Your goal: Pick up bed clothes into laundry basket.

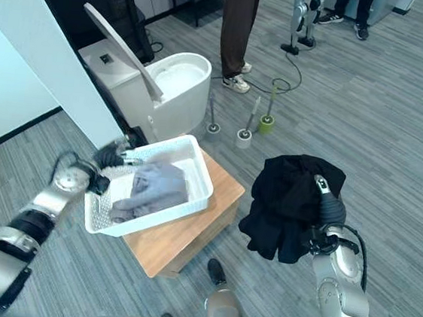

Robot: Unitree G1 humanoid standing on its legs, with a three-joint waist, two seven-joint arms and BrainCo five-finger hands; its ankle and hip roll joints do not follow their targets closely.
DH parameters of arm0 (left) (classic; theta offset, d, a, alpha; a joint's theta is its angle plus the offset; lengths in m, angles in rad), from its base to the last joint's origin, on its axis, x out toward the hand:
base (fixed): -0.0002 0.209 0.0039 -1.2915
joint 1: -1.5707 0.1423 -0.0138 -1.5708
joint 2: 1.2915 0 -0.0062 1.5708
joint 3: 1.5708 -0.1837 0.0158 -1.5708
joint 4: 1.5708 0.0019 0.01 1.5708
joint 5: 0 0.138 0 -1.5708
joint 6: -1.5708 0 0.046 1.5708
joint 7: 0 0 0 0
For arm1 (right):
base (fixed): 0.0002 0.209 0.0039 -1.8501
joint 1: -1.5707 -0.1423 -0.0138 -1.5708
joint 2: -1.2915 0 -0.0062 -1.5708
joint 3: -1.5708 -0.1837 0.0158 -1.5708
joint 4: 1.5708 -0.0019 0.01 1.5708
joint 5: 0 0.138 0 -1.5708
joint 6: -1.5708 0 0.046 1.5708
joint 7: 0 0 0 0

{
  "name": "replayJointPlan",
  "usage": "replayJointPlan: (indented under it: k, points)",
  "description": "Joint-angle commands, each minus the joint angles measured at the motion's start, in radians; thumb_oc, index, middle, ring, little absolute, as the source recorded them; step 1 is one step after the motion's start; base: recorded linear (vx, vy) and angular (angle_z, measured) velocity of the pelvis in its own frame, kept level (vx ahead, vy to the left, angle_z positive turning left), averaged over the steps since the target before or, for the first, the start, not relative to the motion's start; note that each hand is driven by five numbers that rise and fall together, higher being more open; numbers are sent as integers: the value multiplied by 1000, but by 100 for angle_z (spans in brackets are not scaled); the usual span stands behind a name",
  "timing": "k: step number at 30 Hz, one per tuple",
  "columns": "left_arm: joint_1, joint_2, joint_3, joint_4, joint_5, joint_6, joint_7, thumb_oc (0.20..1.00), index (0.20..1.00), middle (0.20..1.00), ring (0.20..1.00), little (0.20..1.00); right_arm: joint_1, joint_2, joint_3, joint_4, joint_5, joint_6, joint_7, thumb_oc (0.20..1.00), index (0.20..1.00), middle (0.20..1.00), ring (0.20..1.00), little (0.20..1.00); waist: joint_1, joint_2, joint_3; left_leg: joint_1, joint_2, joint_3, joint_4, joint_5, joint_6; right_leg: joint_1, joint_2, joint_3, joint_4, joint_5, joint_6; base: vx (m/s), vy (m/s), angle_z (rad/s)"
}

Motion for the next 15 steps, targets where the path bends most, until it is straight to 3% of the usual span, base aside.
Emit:
replayJointPlan:
  k: [1,2,6,7,8,10,12,15]
  points:
    - [-76,162,62,-97,10,-128,62,1000,1000,1000,1000,1000,-48,-87,-108,-50,-24,-88,6,200,200,200,200,200,37,-18,-62,-64,-38,-38,11,58,11,96,-23,-78,13,-111,23,0,-17,10]
    - [-65,165,72,-107,10,-125,61,1000,1000,1000,1000,1000,-50,-88,-104,-49,-24,-89,7,200,200,200,200,200,32,-18,-62,-63,-38,-38,11,58,11,97,-24,-79,13,-111,23,1,-22,9]
    - [120,227,262,-295,-211,-179,70,1000,1000,1000,1000,1000,-87,-160,-141,-35,-13,-97,-2,200,200,200,200,200,71,-31,-72,-59,-39,-57,11,59,10,110,-26,-94,13,-116,21,2,-18,17]
    - [221,196,359,-369,-308,-208,72,1000,1000,1000,1000,1000,-100,-186,-156,-33,-14,-93,3,200,200,200,200,200,101,-43,-76,-58,-38,-65,11,59,9,116,-27,-101,13,-118,18,4,-14,5]
    - [247,192,382,-384,-309,-204,70,1000,1000,1000,1000,1000,-105,-192,-145,-31,-13,-93,4,200,200,200,200,200,92,-39,-77,-57,-37,-64,11,58,9,117,-26,-100,13,-119,18,1,-13,6]
    - [343,135,454,-437,-380,-212,52,1000,1000,1000,1000,1000,-135,-244,-150,-11,-28,-87,7,200,200,200,200,200,115,-51,-80,-56,-36,-69,11,58,9,120,-25,-105,13,-121,14,2,-10,9]
    - [446,30,470,-435,-527,-180,7,1000,1000,1000,1000,1000,-213,-321,-142,13,-28,-79,5,200,200,200,200,200,140,-65,-80,-56,-36,-76,11,59,10,126,-24,-112,13,-123,11,-24,-11,15]
    - [553,-15,466,-424,-529,-144,-1,1000,1000,1000,1000,1000,-321,-421,-118,92,-12,-85,-12,200,200,200,200,200,180,-82,-75,-61,-36,-94,11,64,13,131,-25,-127,13,-126,9,-42,-17,11]
